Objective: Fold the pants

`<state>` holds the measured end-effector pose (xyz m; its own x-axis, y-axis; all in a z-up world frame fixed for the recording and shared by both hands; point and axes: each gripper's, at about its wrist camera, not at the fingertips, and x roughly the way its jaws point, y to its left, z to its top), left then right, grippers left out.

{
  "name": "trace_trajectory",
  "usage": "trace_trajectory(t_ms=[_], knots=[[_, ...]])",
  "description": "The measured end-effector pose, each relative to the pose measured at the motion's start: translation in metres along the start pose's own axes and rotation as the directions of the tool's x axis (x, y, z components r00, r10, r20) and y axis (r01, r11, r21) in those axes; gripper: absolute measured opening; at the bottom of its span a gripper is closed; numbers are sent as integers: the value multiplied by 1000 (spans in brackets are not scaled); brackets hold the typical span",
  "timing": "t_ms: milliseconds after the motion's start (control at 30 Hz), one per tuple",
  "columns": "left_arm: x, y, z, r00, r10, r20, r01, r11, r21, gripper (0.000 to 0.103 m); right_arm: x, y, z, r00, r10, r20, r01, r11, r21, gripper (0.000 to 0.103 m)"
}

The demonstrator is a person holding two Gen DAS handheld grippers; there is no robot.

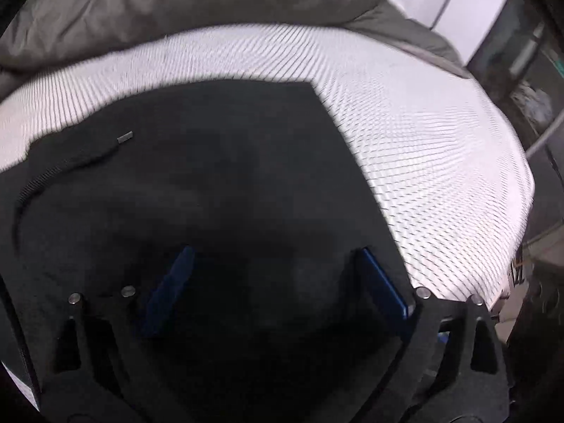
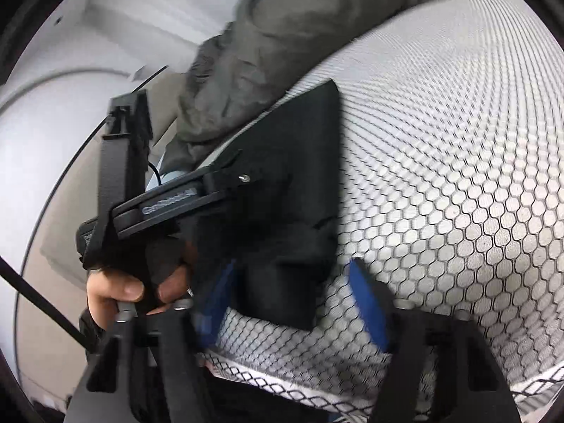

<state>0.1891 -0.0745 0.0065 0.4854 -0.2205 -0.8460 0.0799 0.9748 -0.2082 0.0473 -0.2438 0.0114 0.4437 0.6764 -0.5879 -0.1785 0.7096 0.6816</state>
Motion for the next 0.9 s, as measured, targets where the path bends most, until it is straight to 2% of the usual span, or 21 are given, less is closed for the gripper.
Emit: trace_trajectory(t_ms=[67, 100, 300, 367, 400, 467, 533, 600, 667, 700, 767, 800, 867, 900], knots=[[10, 1, 0, 1000, 14, -10, -14, 1000, -20, 93, 6, -11, -4, 998, 47, -43, -43, 996, 79, 10], [13, 1, 2, 1000, 18, -8, -18, 1000, -23, 93, 6, -14, -10, 995, 78, -62, -72, 992, 105, 5], [10, 8, -1, 1000, -1, -3, 1, 1000, -29, 93, -2, -1, -35, 987, 123, -101, -112, 987, 112, 2], [5, 9, -6, 1000, -7, 4, 8, 999, -42, 93, 1, 6, -36, 987, 100, -129, -90, 993, 79, 2], [2, 10, -7, 1000, -10, 2, 10, 999, -47, 93, 1, 10, -36, 987, 58, -150, -50, 997, 57, 2], [-11, 13, -9, 1000, -22, 13, 23, 998, -65, 93, -7, 18, -35, 988, -18, -151, 17, 1000, -7, 10], [-34, 14, -15, 997, -26, 67, 29, 999, -43, 93, -25, 23, -28, 995, -48, -92, 45, 998, -42, 24], [-57, 12, -26, 991, -9, 132, 8, 1000, 6, 93, -44, 26, -12, 998, -56, 6, 57, 996, -65, 56], [-73, 9, -44, 984, -12, 177, 3, 999, 52, 93, -53, 29, 12, 990, -85, 113, 96, 991, -97, 67], [-76, 6, -57, 984, -10, 180, -5, 997, 83, 93, -49, 31, 24, 986, -98, 137, 113, 989, -101, 71], [-71, 2, -74, 987, 8, 159, -29, 991, 134, 93, -33, 31, 47, 983, -112, 143, 127, 987, -102, 71], [-67, -2, -87, 989, 34, 143, -60, 982, 180, 93, -19, 31, 58, 985, -116, 128, 129, 986, -104, 71], [-56, -2, -98, 990, 69, 124, -97, 967, 235, 93, 21, 30, 78, 991, -127, 36, 130, 986, -101, 71], [-52, -1, -106, 990, 77, 117, -105, 961, 254, 94, 26, 26, 82, 991, -130, 9, 130, 986, -106, 71]])
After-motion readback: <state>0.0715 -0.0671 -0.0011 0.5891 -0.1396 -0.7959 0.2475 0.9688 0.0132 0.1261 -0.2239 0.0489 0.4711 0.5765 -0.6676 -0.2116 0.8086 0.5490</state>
